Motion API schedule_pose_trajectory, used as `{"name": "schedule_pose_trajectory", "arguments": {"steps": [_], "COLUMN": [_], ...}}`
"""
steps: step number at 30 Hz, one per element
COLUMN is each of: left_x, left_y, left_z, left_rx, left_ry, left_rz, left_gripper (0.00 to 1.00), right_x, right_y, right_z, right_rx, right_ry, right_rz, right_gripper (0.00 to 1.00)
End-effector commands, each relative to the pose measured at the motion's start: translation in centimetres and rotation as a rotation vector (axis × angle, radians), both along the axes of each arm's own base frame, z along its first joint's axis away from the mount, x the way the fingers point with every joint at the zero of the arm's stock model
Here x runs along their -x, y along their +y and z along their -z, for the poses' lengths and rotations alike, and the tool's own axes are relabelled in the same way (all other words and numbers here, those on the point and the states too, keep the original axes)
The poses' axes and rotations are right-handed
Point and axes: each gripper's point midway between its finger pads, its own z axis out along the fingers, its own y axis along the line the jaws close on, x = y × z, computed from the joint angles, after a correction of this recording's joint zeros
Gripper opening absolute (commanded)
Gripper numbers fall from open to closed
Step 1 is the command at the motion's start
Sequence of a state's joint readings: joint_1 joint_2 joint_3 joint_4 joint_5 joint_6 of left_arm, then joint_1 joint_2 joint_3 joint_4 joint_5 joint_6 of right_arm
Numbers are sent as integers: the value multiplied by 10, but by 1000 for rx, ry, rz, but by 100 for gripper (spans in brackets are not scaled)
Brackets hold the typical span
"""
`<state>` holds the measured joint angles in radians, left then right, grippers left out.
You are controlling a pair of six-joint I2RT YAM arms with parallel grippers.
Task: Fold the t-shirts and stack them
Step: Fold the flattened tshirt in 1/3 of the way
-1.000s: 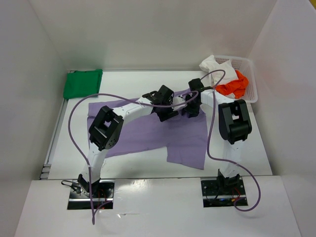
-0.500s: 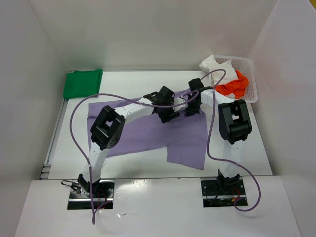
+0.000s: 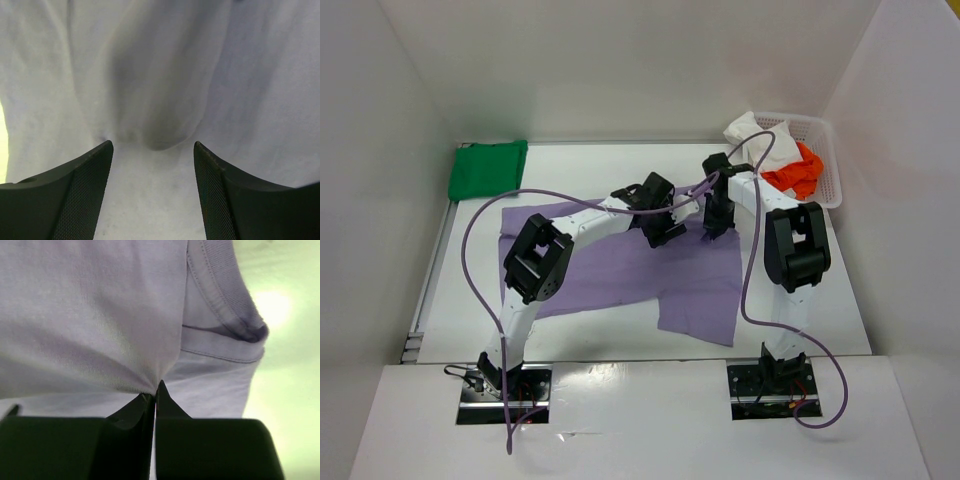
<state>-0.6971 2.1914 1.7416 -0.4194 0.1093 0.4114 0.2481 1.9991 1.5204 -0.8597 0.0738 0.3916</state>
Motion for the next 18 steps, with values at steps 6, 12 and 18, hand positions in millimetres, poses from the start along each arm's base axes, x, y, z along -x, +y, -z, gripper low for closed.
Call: {"name": "schedule_pose_trajectory", "arguments": {"steps": [6,12,18], "left_x": [3,3,12], "left_y": [-6,-6,-22], "left_z": [-5,-5,-17], "left_rx": [-3,-3,78], "left_ry": [-1,-1,61], "left_rz": [22,22,35], "left_gripper": [73,73,73], "right_x": [0,-10,2], "right_y": [-31,-38,-22], "right_z": [-24,-37,-45], "right_rx": [164,201,73], "right_ry": [1,-57,-140], "right_rz": [15,51,32], "right_gripper": [6,46,46]}}
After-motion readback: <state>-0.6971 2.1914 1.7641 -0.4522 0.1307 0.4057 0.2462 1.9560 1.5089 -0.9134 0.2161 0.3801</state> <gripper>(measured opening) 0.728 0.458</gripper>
